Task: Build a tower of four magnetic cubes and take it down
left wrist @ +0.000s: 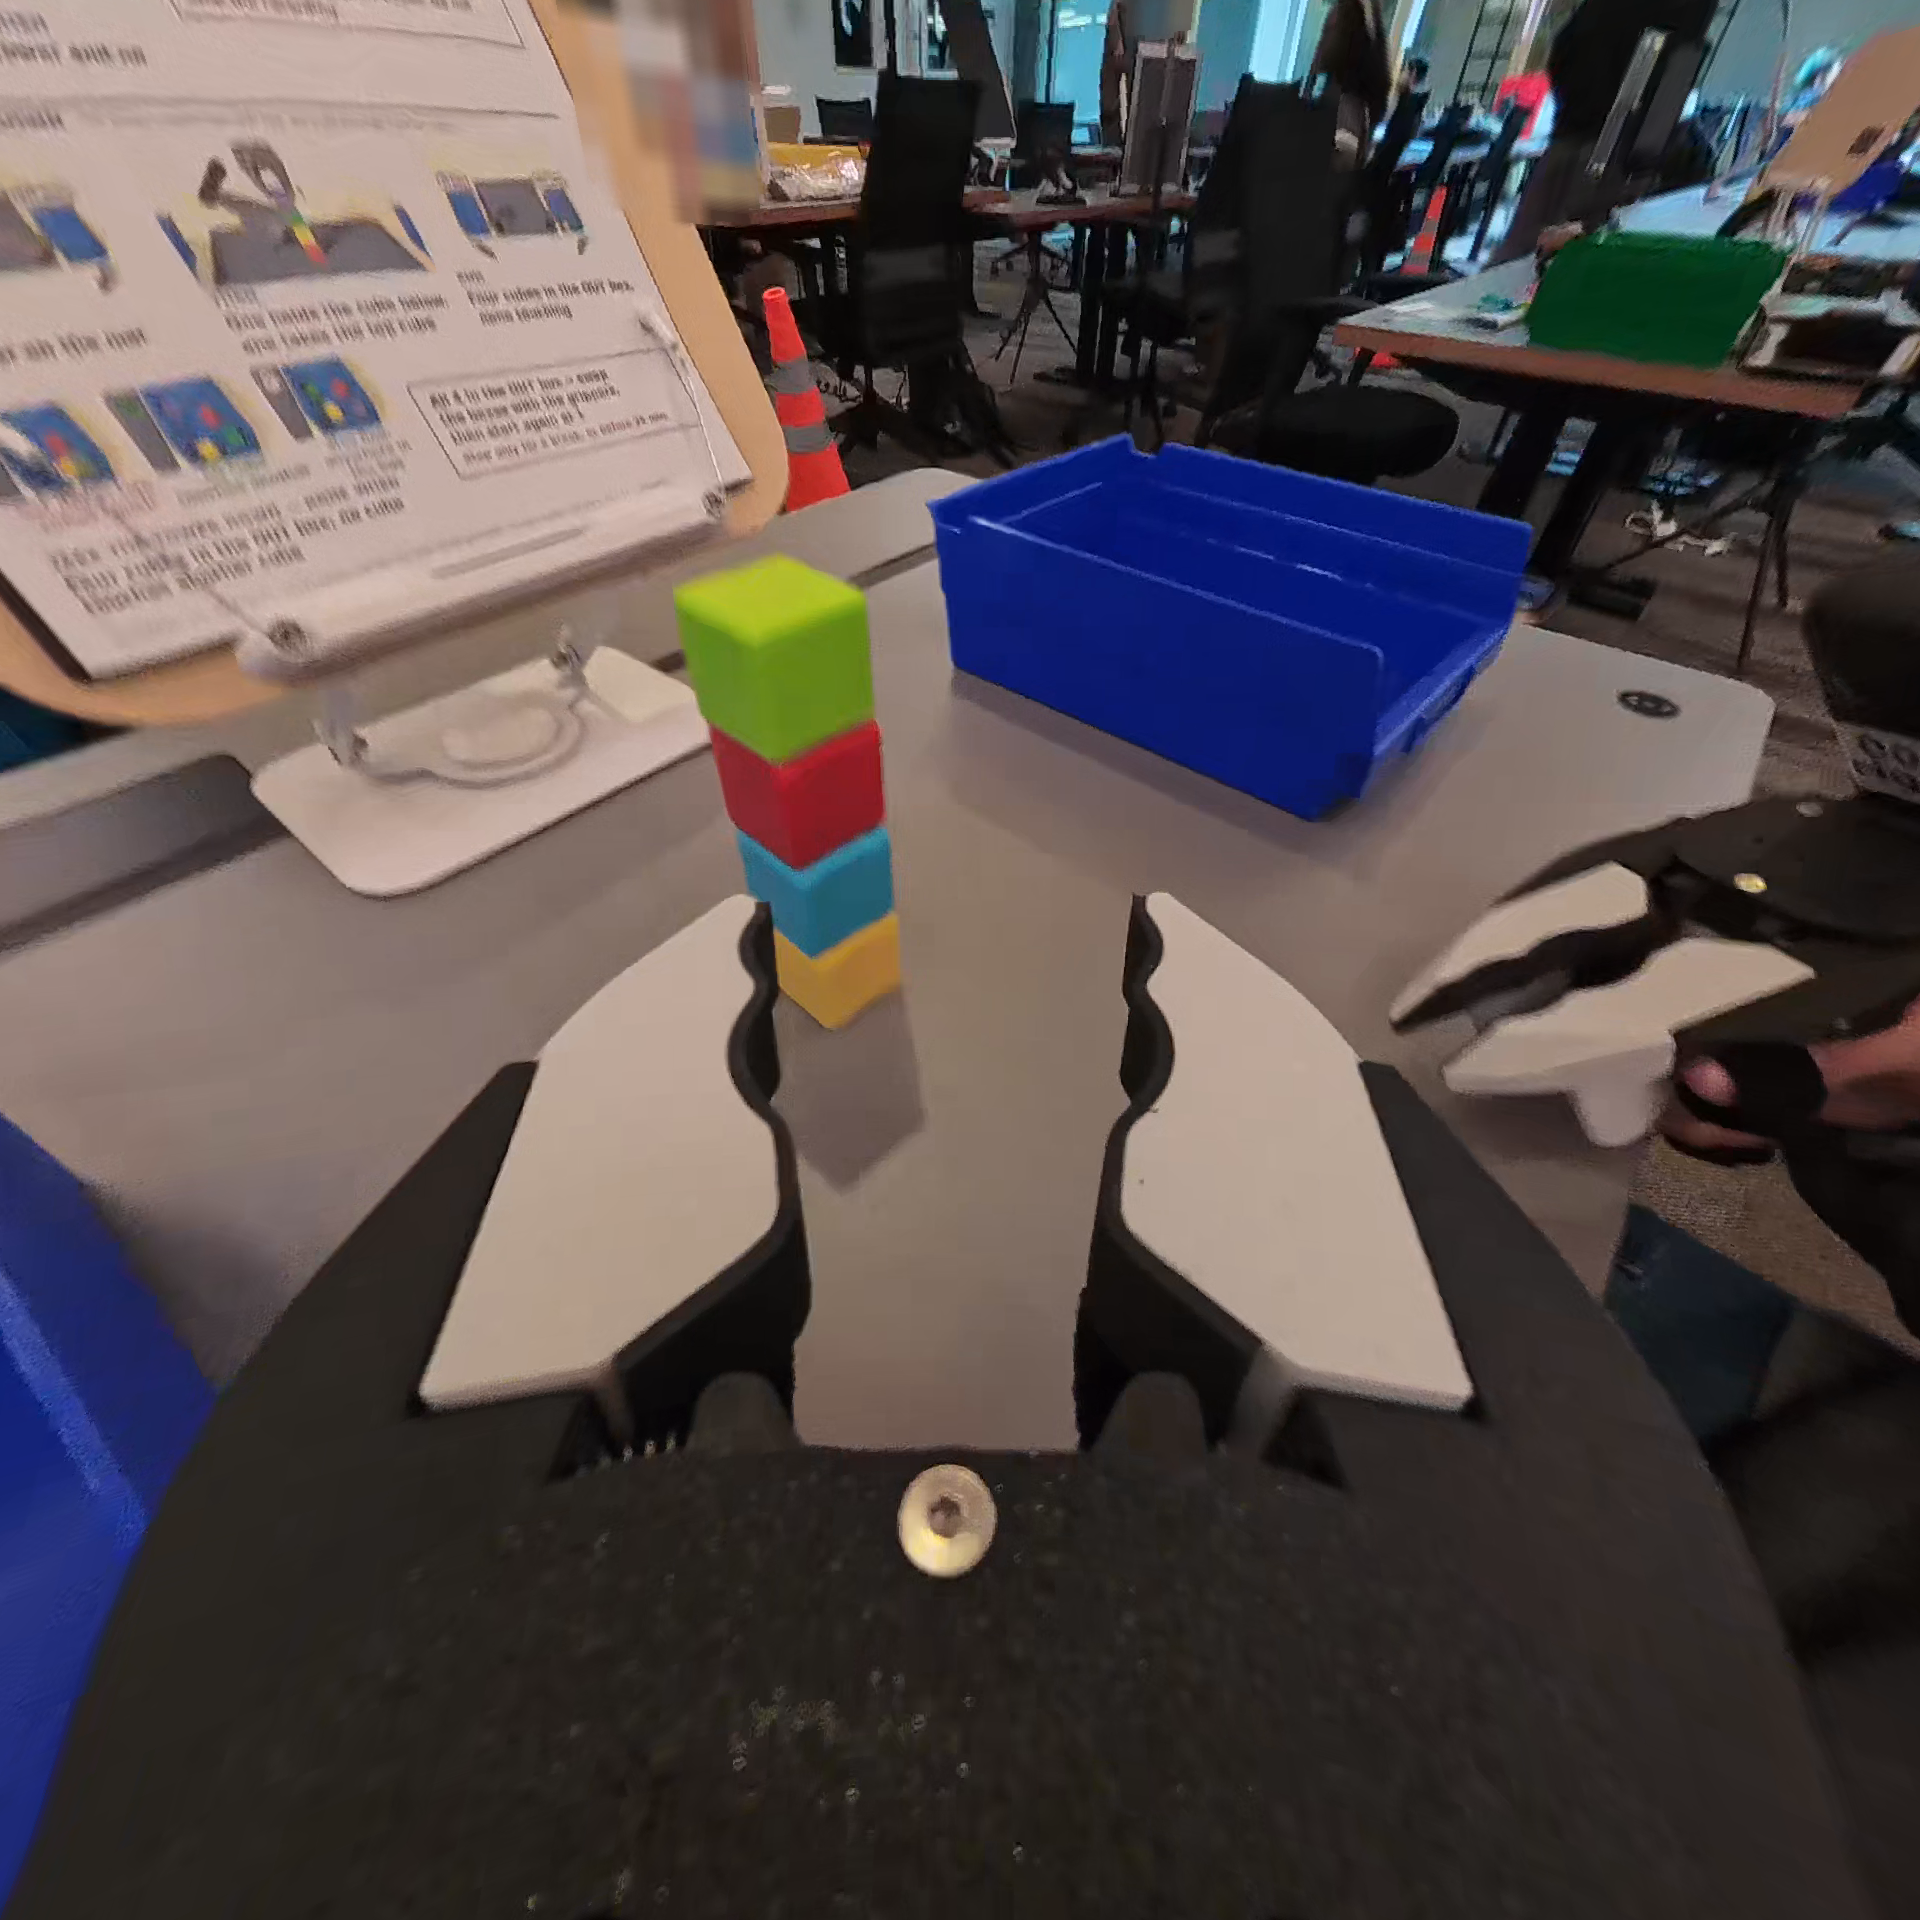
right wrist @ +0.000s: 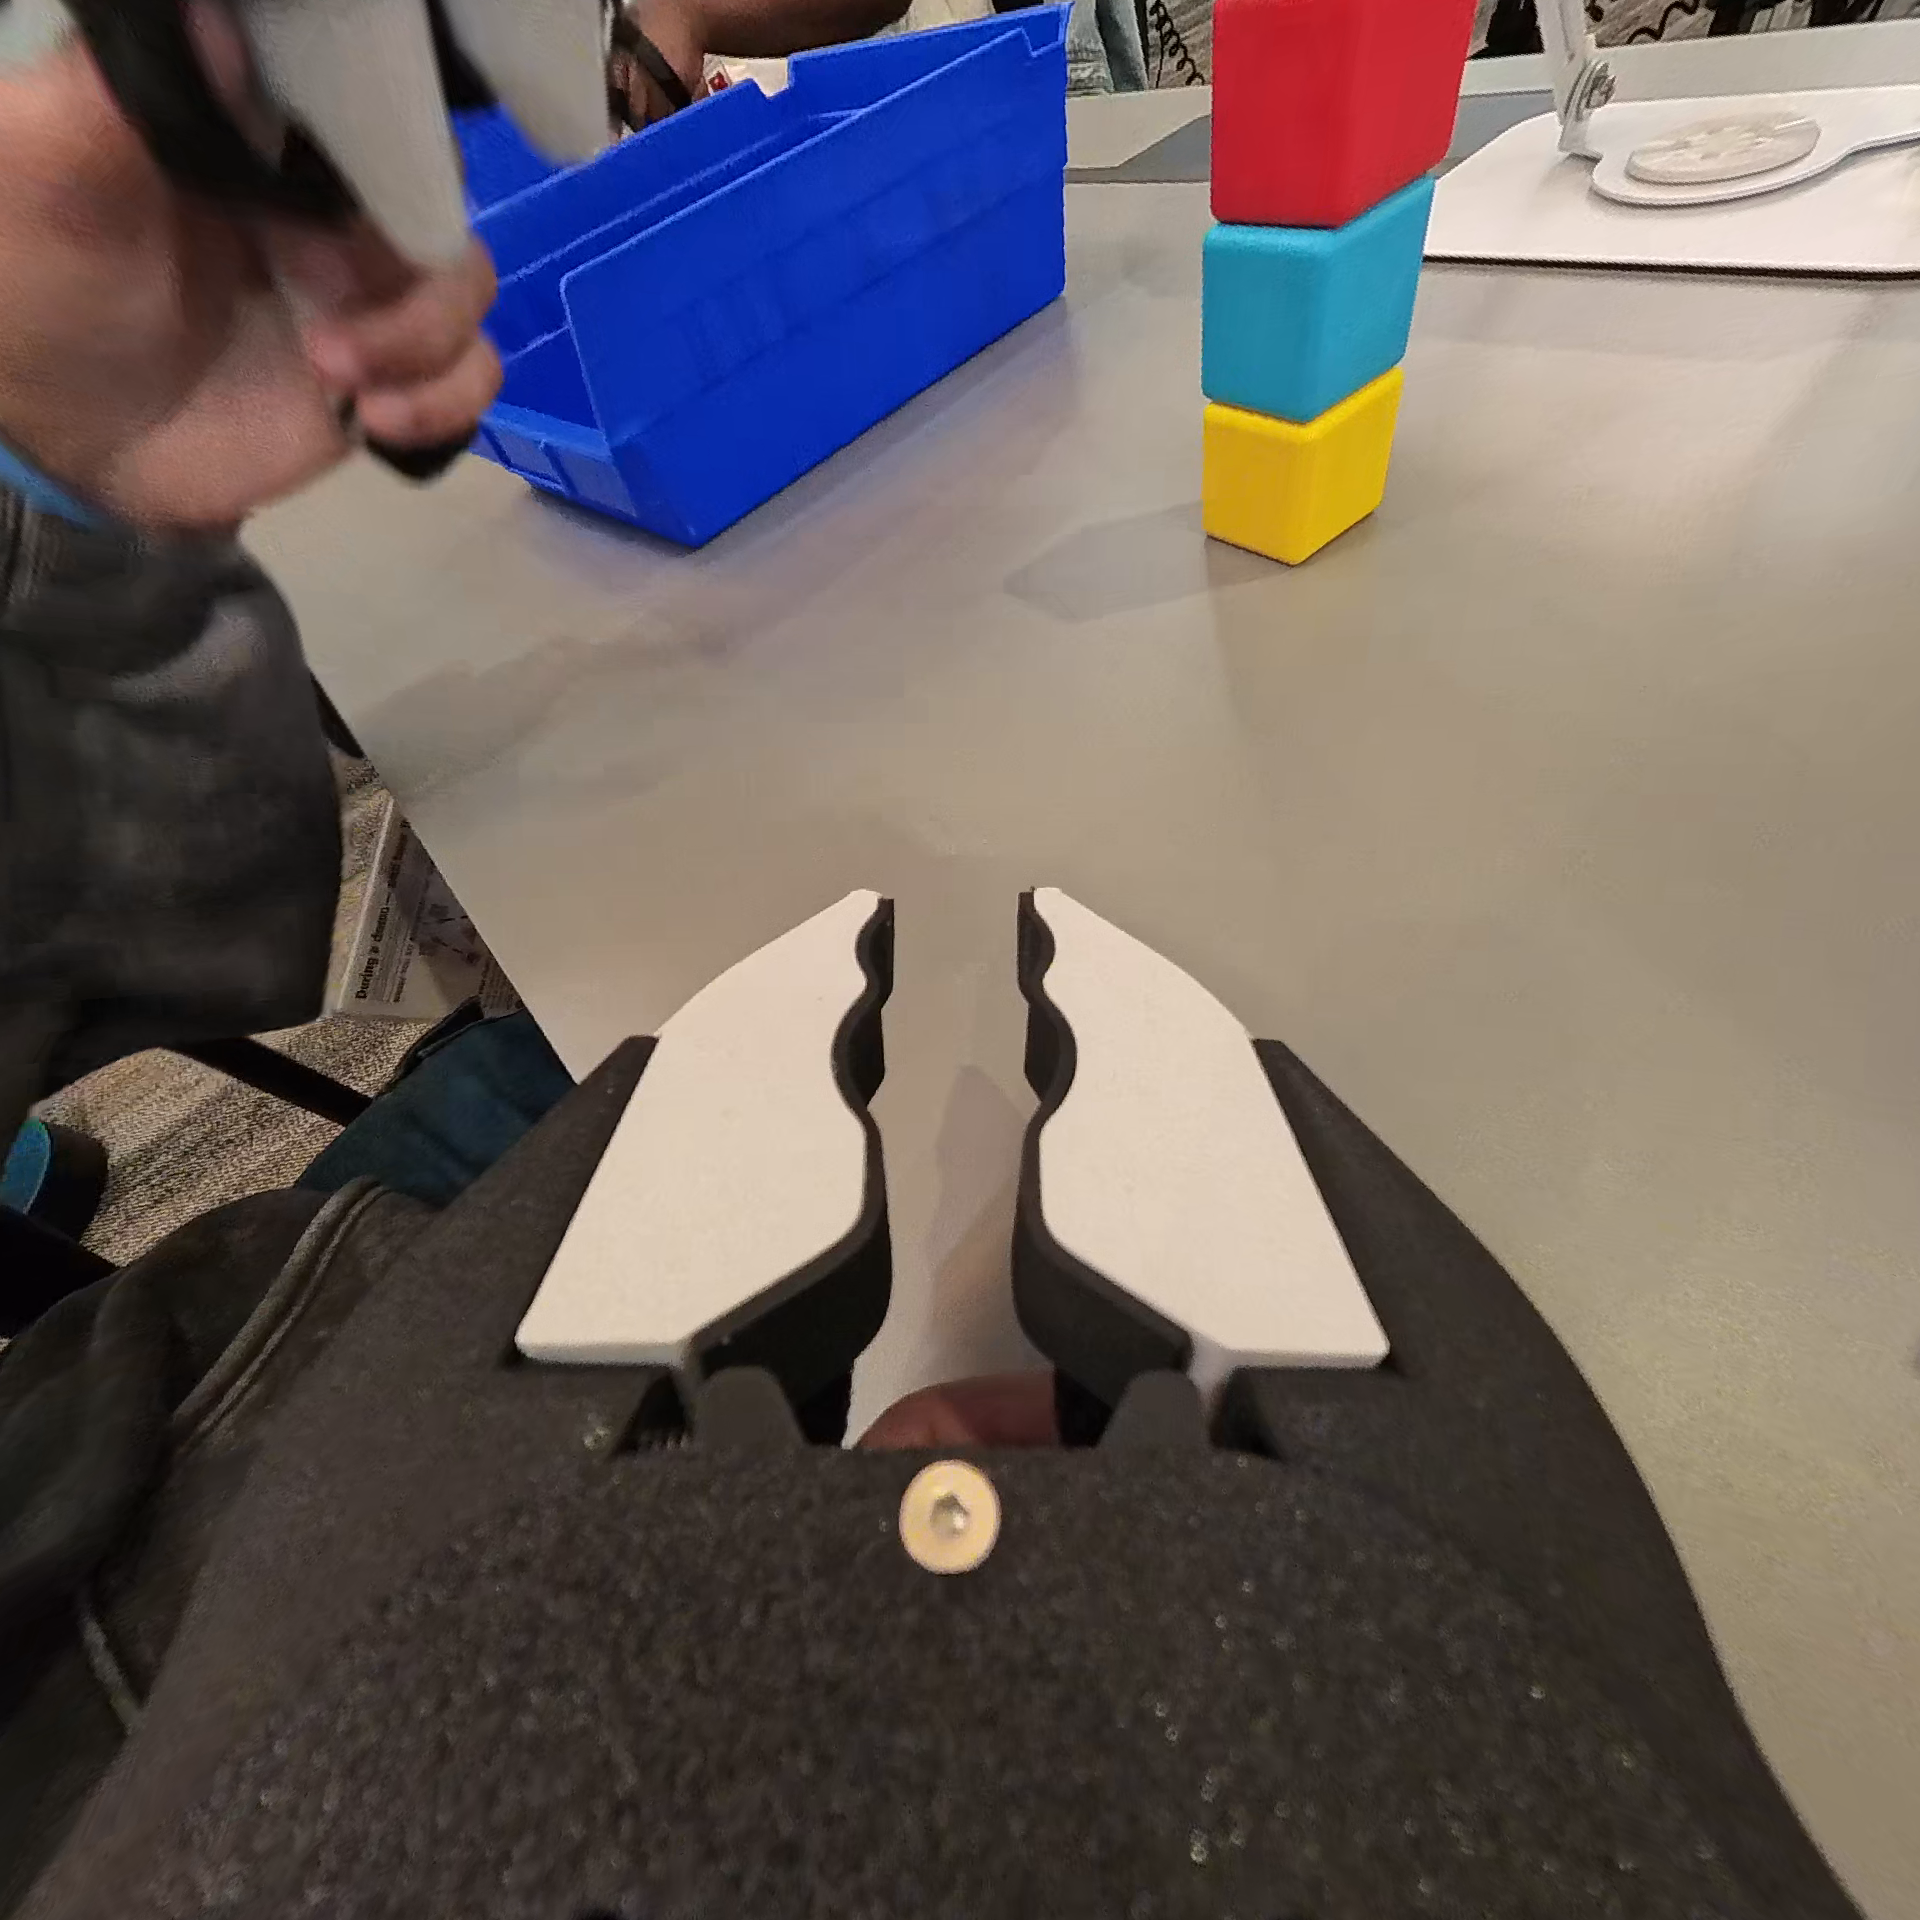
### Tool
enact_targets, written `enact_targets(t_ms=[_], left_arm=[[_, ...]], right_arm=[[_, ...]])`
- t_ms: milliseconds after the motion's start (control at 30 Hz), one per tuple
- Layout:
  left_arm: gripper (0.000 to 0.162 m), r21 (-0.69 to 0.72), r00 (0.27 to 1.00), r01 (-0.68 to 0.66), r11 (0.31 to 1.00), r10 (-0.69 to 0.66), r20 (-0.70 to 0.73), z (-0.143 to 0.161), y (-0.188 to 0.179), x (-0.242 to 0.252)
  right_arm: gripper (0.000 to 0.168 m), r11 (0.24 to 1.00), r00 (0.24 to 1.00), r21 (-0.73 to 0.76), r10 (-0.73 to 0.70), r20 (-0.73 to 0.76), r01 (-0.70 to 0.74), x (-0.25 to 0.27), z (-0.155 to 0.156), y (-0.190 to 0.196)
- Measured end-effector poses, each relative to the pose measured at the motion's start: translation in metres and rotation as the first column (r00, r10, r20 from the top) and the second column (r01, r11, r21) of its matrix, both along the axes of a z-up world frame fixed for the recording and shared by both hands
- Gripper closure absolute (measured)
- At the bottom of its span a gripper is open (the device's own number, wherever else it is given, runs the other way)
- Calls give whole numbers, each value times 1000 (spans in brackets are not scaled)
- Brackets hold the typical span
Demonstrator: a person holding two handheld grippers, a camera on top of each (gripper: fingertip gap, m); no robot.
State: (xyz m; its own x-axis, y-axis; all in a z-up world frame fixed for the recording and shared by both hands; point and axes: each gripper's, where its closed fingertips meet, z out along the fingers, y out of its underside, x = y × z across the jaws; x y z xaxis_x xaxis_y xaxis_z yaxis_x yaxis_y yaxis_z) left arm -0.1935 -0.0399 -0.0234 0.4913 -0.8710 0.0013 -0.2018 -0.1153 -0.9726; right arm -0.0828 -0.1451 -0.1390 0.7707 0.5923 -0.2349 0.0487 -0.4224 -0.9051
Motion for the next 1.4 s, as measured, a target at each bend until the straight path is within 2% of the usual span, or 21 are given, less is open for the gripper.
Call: enact_targets(t_ms=[100,167,267,400,467,600,733,833,967,1133,1267,1400], left_arm=[[97,-46,1000,-9,999,11,29,-37,-30,-5],[102,-42,998,-50,998,52,42,-55,-36,-10],[108,-29,993,9,1000,-6,114,-61,-45,-7],[103,-64,974,146,987,-132,184,-58,-41,5],[95,-68,955,221,973,-202,216,-55,-34,14],[98,-24,935,294,955,-282,216,-56,1,37],[99,21,940,248,969,-246,238,-52,55,53],[98,49,935,242,969,-246,254,-47,80,56],[92,39,907,343,939,-341,245,-51,86,66],[91,32,885,391,920,-386,262,-50,106,73],[92,9,832,504,864,-488,264,-52,100,85],[93,18,822,533,846,-522,226,-55,100,93]], right_arm=[[146,1000,1000,0,-2,21,2,2,-1,0],[145,1000,1000,-4,-3,23,3,5,-1,1],[145,1000,1000,-13,-5,-3,5,10,2,3],[144,1000,1000,14,-8,17,8,17,7,4],[144,1000,1000,20,0,12,0,19,8,3],[144,1000,1000,16,23,-12,-23,19,9,1],[144,999,999,17,44,4,-44,17,8,-1],[144,999,999,15,50,4,-50,17,7,-3],[144,998,998,7,57,-7,-57,17,6,-4],[144,998,998,-1,64,0,-64,16,5,-5],[144,996,996,-14,92,12,-91,12,2,-6],[144,994,995,-26,105,4,-104,11,1,-7]])
